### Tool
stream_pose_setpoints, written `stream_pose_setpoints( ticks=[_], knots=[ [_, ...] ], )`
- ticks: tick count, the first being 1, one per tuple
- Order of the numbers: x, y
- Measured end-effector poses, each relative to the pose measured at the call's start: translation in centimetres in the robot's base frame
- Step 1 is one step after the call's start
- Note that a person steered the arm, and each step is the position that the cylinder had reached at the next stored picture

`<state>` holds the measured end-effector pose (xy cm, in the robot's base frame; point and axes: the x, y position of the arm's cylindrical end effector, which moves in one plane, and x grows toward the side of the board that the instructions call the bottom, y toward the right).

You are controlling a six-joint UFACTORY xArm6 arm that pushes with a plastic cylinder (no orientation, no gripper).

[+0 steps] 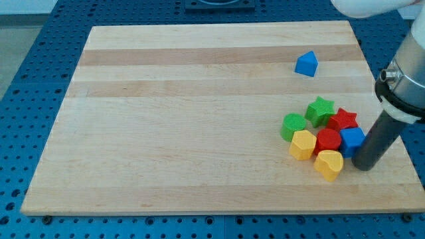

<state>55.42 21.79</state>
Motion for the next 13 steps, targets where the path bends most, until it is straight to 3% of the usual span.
stream_pose_setpoints(
  ticks=[4, 9, 13],
  knots=[
    [-4.2, 0.0],
    [-13.5, 0.1],
    [-18.4, -1.8]
  ],
)
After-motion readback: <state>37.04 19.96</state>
